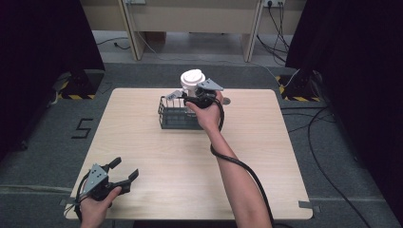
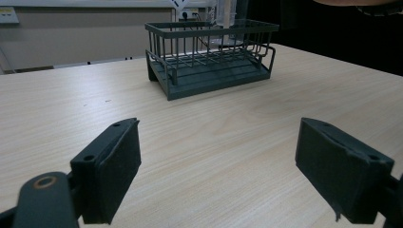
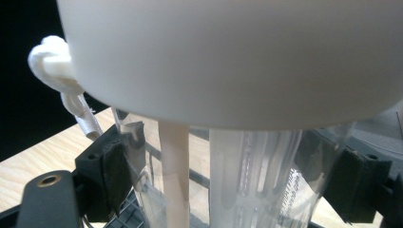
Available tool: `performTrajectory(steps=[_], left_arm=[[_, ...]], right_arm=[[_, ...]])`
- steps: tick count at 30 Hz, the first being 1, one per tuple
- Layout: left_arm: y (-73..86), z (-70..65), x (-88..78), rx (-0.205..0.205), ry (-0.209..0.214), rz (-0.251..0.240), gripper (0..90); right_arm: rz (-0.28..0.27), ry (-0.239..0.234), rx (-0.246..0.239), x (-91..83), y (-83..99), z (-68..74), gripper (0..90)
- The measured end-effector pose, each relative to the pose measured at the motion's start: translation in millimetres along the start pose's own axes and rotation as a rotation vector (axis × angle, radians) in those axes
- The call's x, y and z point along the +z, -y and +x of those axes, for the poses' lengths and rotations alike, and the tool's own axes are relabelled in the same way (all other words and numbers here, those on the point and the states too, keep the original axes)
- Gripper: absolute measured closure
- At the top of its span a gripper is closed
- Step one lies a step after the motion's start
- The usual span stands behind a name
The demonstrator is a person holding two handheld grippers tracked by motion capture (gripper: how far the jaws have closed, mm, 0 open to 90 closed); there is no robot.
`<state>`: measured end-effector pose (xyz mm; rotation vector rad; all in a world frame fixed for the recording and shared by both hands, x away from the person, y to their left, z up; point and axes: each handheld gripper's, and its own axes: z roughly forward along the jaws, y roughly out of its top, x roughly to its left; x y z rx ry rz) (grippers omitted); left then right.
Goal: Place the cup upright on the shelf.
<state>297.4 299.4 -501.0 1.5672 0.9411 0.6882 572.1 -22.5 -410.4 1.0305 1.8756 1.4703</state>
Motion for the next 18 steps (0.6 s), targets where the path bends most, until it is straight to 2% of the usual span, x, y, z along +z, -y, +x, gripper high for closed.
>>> performTrajectory(steps=[18], left_arm=[[-0.3,-0.4,0.0,0.001,0.004,-0.001,14.8]], right_arm=[[0.039,0.007,-0.019,7.7,14.2,1.5,17.1]])
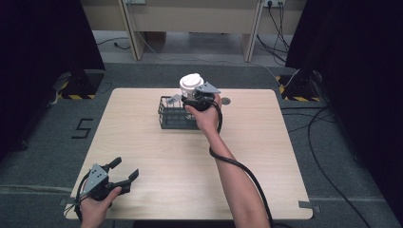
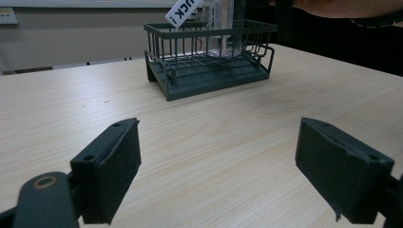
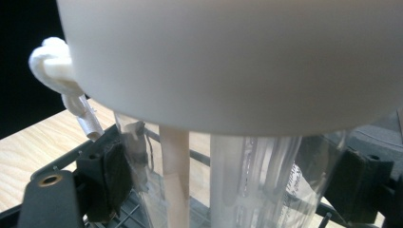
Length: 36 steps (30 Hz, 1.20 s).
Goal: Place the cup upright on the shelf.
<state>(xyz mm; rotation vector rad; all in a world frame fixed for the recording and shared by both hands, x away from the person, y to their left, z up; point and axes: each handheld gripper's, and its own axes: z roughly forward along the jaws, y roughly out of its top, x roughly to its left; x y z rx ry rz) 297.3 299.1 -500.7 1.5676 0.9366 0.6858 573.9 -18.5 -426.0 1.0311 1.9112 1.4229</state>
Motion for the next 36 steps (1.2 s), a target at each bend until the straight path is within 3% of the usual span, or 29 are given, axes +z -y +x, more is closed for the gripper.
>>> performTrajectory(steps=[9,16,25,36], left_arm=[[-0.1,-0.2,-0.1,0.0,0.002,-0.001,14.8],[-0.1,-0.8,0.6,0.0,0.002,-0.001,14.7],[-0.2,-0.6,0.8,-0.001,-0.002,-0.002,14.7],[-0.1,-0.5,0.4,0.001,-0.006,-0.002,14.7]], right_arm=[[-0.005,0.005,0.0,0.8,5.0,2.1,16.1],[0.033,0.002,0.017,-1.6,10.0,1.9,14.5],[0.033,-0.016,0.034,-16.5,13.5,-0.7,13.9],[0.024,-0.038,0.002,-41.6,15.6,1.0,14.3]])
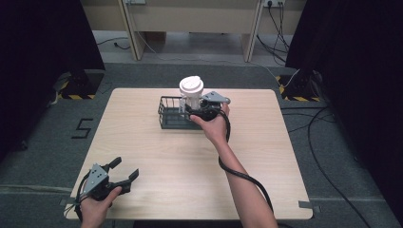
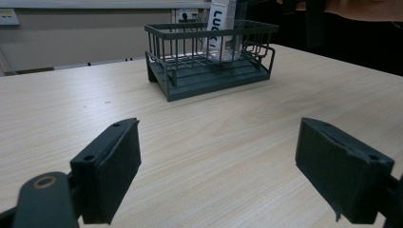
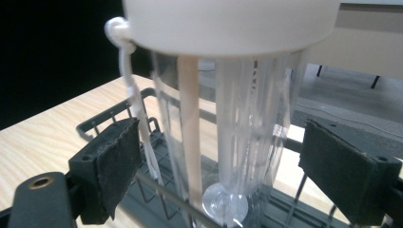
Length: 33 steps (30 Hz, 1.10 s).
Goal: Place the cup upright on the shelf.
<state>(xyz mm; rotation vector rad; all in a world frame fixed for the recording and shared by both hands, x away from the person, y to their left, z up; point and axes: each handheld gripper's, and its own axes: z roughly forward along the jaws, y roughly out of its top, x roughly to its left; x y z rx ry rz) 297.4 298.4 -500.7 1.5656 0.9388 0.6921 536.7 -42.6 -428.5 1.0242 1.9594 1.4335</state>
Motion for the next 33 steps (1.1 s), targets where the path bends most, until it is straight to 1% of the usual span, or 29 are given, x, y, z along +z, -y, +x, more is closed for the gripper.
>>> performTrajectory(steps=[1,2,4,9,10,12,14,16,18,19,20,27,28,32,33], left_arm=[[0.0,0.0,0.1,-0.001,-0.001,-0.001,14.7],[0.0,0.0,0.0,0.0,-0.001,-0.001,14.7],[0.0,0.1,-0.2,0.0,-0.002,-0.001,14.7],[0.1,0.5,-0.8,0.0,-0.006,-0.001,14.7],[0.1,0.6,-0.8,0.001,-0.007,-0.001,14.7],[0.1,0.4,-0.7,0.002,-0.007,-0.001,14.7],[0.1,0.1,-0.8,0.002,-0.008,-0.001,14.7],[0.2,-0.1,-1.0,0.002,-0.009,-0.002,14.7],[0.3,0.0,-1.3,0.002,-0.01,-0.002,14.7],[0.5,0.1,-1.1,0.001,-0.01,-0.002,14.7],[0.6,0.2,-0.9,0.001,-0.011,-0.001,14.7],[0.7,-0.5,-0.4,0.002,-0.011,-0.001,14.7],[0.7,-0.6,-0.4,0.001,-0.012,0.0,14.7],[0.8,-0.5,-0.9,0.001,-0.013,0.0,14.7],[0.9,-0.4,-0.8,0.001,-0.013,0.0,14.7]], right_arm=[[0.001,0.0,-0.007,-5.0,1.1,-0.4,14.3],[0.001,0.0,-0.007,-5.0,1.1,-0.4,14.3],[-0.003,0.001,-0.009,-10.6,2.4,-1.1,14.3],[-0.02,-0.016,-0.028,-27.2,5.3,-2.9,14.7],[-0.014,-0.021,-0.034,-33.7,7.7,-3.8,15.3],[-0.012,-0.021,-0.029,-36.9,9.1,-4.0,15.4],[-0.02,-0.031,-0.023,-42.9,12.0,-4.7,15.6],[-0.02,-0.031,-0.028,-49.1,14.6,-5.8,15.6],[-0.021,-0.035,-0.022,-55.7,17.7,-7.4,15.6],[-0.024,-0.032,-0.017,-62.4,20.5,-9.3,15.6],[-0.024,-0.032,-0.017,-62.4,20.5,-9.3,15.6],[-0.034,-0.023,-0.019,-84.7,29.2,-16.7,15.5],[-0.034,-0.023,-0.019,-84.7,29.2,-16.7,15.5],[-0.029,-0.02,-0.024,-95.3,34.9,-19.6,15.5],[-0.029,-0.02,-0.024,-95.3,34.9,-19.6,15.5]])
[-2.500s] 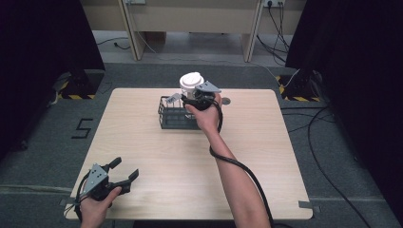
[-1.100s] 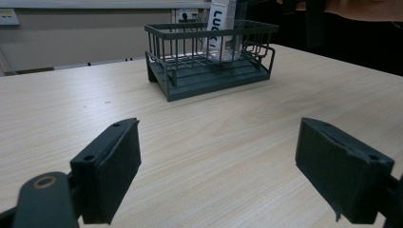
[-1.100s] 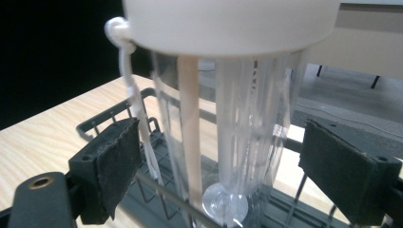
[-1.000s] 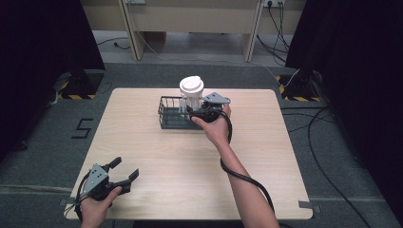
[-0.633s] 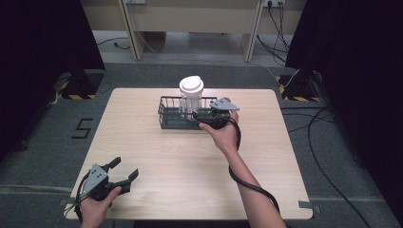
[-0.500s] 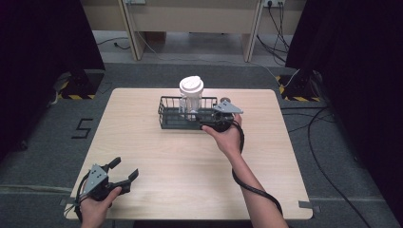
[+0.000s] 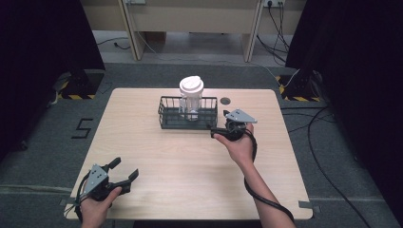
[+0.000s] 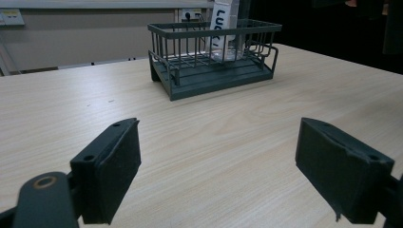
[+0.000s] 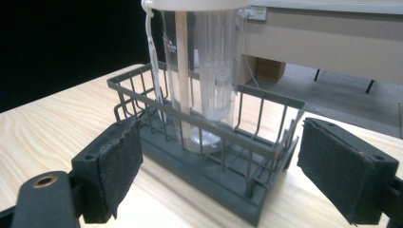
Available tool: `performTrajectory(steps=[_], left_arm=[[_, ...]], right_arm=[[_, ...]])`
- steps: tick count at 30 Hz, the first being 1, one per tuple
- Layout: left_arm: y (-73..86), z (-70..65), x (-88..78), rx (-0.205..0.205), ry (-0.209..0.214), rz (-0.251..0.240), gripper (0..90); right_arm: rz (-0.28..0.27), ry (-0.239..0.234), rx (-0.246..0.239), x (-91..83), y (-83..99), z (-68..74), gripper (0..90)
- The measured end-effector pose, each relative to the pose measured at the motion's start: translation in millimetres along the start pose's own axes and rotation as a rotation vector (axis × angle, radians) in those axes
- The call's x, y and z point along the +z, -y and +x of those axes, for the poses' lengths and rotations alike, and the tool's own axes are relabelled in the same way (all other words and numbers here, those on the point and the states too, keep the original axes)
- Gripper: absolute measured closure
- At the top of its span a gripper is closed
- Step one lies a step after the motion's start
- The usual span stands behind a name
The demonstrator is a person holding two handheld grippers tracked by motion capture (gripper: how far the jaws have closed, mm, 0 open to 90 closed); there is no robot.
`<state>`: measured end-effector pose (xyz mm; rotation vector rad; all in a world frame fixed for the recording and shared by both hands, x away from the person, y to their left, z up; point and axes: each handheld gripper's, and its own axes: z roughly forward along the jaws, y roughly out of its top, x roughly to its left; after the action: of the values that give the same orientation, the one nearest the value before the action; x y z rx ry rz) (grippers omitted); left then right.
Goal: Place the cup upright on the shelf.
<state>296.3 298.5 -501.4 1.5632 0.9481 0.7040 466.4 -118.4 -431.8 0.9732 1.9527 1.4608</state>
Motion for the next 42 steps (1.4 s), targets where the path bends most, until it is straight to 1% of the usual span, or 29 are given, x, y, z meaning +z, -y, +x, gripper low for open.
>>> performTrajectory(steps=[6,13,19,23,28,32,42], left_arm=[[-0.1,-0.6,0.2,0.002,0.002,0.002,14.7],[0.1,-0.7,0.0,0.0,0.0,0.001,14.7],[0.1,-1.0,0.1,0.003,0.0,0.003,14.7],[0.2,-1.2,0.1,0.003,0.0,0.004,14.7],[0.2,-1.2,-0.1,0.003,0.0,0.004,14.7],[0.3,-1.6,0.4,0.003,0.001,0.005,14.7],[0.5,-2.0,0.5,0.006,0.0,0.007,14.7]], right_arm=[[0.003,0.007,-0.002,-10.9,6.6,-2.7,15.5],[0.005,0.009,-0.011,-22.7,12.2,-1.9,15.4],[-0.001,0.01,-0.026,-33.1,14.5,-1.3,15.3],[0.008,0.013,-0.042,-40.7,19.1,-0.3,15.3],[0.014,0.014,-0.049,-47.6,24.1,-1.3,15.3],[0.02,0.023,-0.048,-57.0,29.8,-4.6,15.3],[0.021,0.035,-0.04,-71.2,39.4,-7.3,15.4]])
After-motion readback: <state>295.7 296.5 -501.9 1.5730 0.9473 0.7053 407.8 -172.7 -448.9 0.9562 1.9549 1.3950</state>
